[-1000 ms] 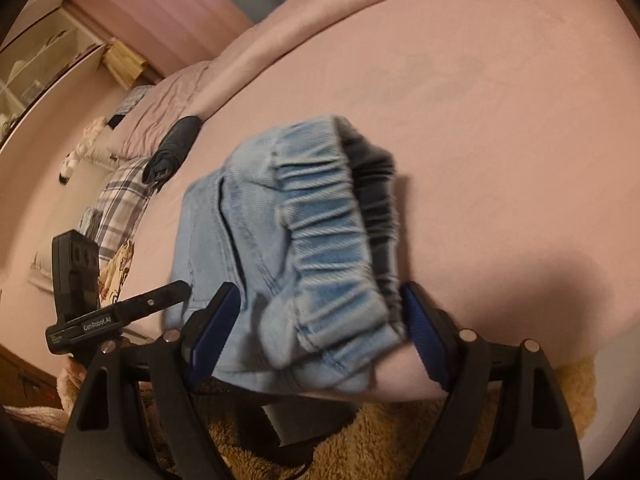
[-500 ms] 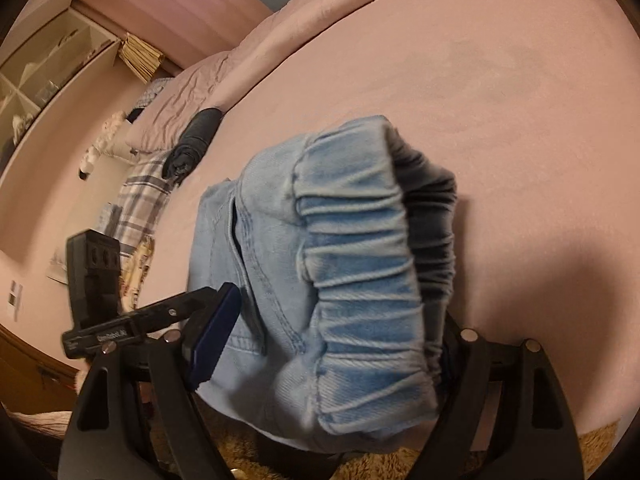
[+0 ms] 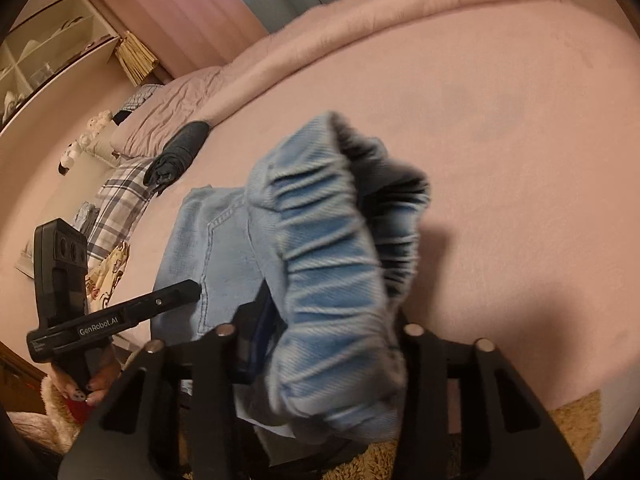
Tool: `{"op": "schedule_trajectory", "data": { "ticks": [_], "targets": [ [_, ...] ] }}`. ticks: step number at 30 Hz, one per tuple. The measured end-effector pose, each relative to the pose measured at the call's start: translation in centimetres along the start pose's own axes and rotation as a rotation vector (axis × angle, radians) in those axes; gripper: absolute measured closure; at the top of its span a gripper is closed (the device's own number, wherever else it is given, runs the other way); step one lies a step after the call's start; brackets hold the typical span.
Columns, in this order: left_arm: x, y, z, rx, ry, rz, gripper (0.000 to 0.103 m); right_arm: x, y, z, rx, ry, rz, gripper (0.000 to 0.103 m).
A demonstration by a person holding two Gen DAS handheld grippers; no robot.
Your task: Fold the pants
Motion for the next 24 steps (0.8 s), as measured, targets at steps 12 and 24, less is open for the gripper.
{"op": "schedule_trajectory", "data": {
  "ticks": [12, 24],
  "targets": [
    [-5.2, -0.8, 3.3, 0.061, -0.158, 0.015, 0.083, -2.6, 3.6, 3.5, -0.090, -0.119, 0.057, 0.067],
    [-0.9, 4.2, 8.3, -0.031, -0.122, 0.118, 0.083, 4.0, 5.0, 7.6, -0.094, -0.053, 0.057, 0.066]
  ]
}}
Point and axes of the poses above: each gripper's, at about its wrist camera, not at the fingertips, and x roughly the way its jaws point, y to its left, z to its top, the point moved 1 cm from there along x, roughly the way its jaws point, and after that the axes turned 1 degree about -x, right-handed, at the moved point
